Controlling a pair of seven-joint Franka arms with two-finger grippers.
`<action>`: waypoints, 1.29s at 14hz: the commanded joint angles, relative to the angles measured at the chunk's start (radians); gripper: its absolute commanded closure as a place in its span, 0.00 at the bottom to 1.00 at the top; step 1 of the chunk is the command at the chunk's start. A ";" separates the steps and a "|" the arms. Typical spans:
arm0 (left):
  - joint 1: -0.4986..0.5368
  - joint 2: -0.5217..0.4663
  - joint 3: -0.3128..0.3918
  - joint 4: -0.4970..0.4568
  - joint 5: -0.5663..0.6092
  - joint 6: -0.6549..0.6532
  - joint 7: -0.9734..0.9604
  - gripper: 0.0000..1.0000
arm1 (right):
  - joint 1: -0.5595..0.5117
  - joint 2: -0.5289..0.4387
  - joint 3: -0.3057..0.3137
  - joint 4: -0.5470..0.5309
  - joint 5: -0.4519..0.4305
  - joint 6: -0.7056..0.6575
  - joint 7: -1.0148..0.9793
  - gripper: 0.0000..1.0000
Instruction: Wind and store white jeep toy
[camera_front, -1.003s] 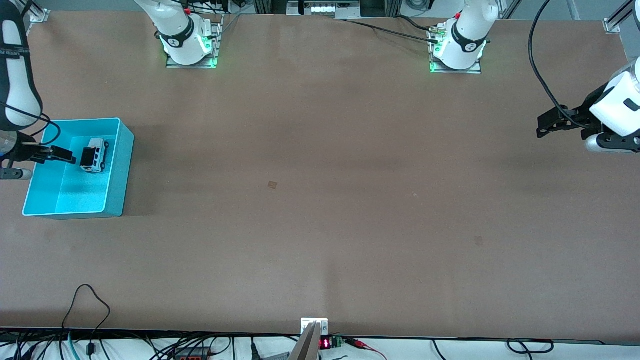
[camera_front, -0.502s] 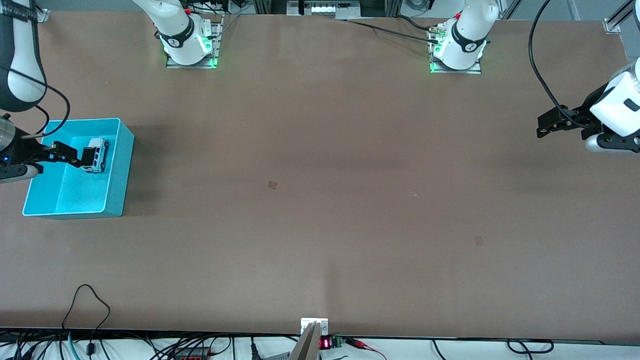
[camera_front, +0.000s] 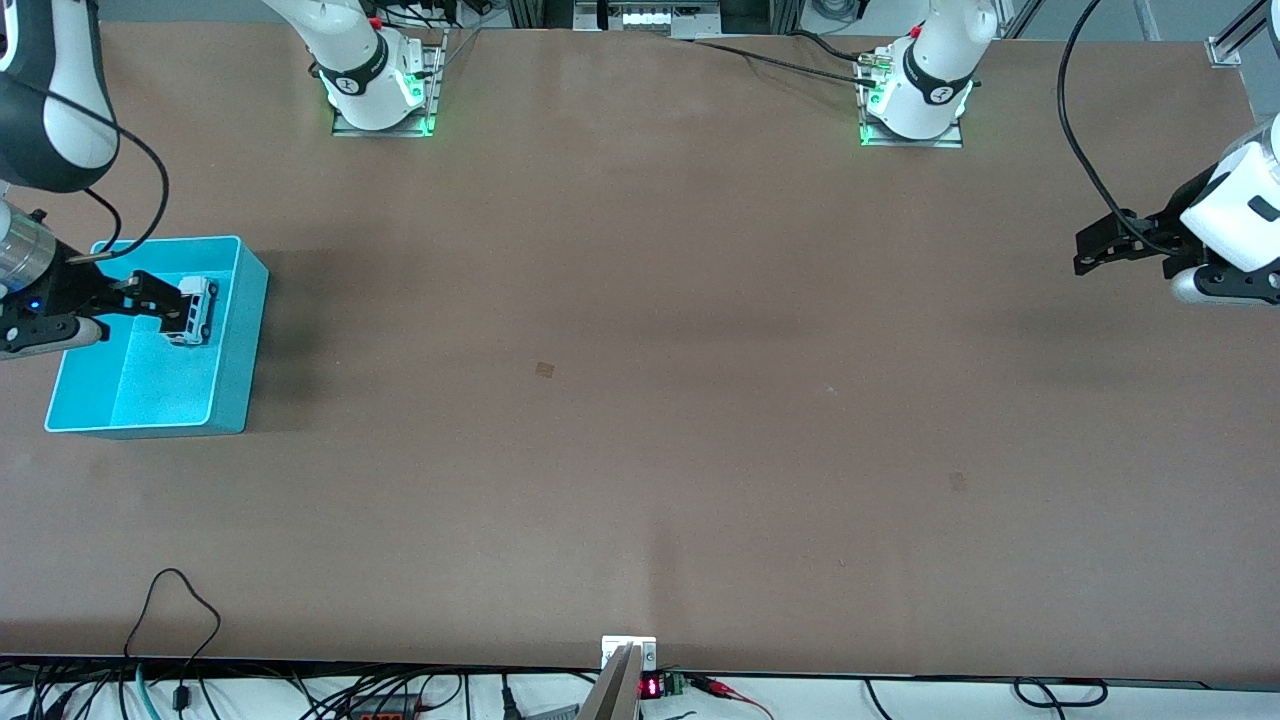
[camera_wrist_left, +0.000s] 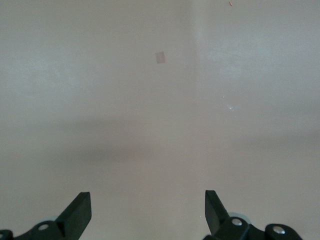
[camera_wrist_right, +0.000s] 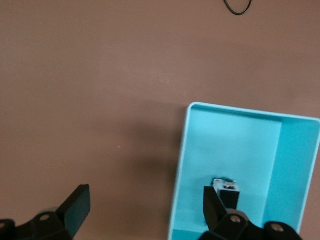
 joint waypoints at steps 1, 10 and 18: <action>-0.004 -0.015 0.004 -0.002 -0.008 -0.013 -0.007 0.00 | 0.001 -0.089 0.054 -0.011 -0.010 -0.071 0.117 0.00; -0.002 -0.015 0.004 -0.002 -0.007 -0.013 -0.007 0.00 | -0.073 -0.261 0.275 -0.008 0.002 -0.232 0.314 0.00; -0.004 -0.015 0.006 -0.002 -0.007 -0.015 -0.002 0.00 | -0.071 -0.224 0.269 0.137 0.004 -0.321 0.295 0.00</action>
